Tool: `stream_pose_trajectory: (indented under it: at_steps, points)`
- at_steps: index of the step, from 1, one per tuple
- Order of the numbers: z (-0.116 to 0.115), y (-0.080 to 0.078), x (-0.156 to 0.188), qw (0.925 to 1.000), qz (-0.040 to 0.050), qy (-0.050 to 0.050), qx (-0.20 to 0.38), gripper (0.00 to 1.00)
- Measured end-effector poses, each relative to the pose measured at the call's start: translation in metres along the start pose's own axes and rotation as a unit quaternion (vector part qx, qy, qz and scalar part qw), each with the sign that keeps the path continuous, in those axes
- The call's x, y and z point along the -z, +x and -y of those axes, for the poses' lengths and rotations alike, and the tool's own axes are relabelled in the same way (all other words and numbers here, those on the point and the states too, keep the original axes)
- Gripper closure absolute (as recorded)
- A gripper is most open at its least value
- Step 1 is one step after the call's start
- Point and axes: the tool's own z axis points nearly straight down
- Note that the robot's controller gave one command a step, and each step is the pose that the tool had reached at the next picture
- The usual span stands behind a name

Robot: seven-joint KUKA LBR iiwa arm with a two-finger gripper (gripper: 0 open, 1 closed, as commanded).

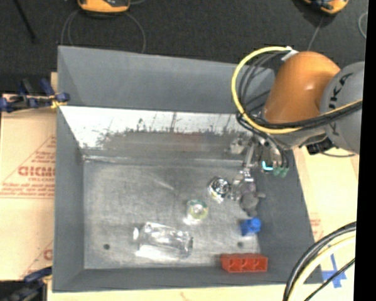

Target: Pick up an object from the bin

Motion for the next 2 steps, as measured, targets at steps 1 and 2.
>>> stream_pose_trajectory:
  at_steps: [1, 2]
  points:
    - [0.0113, -0.0053, -0.1122, 0.9902, 0.0070, 0.001, 0.139, 0.00]
    - [0.0111, -0.0075, -0.1082, 0.9901, 0.0106, 0.002, 0.140, 1.00]
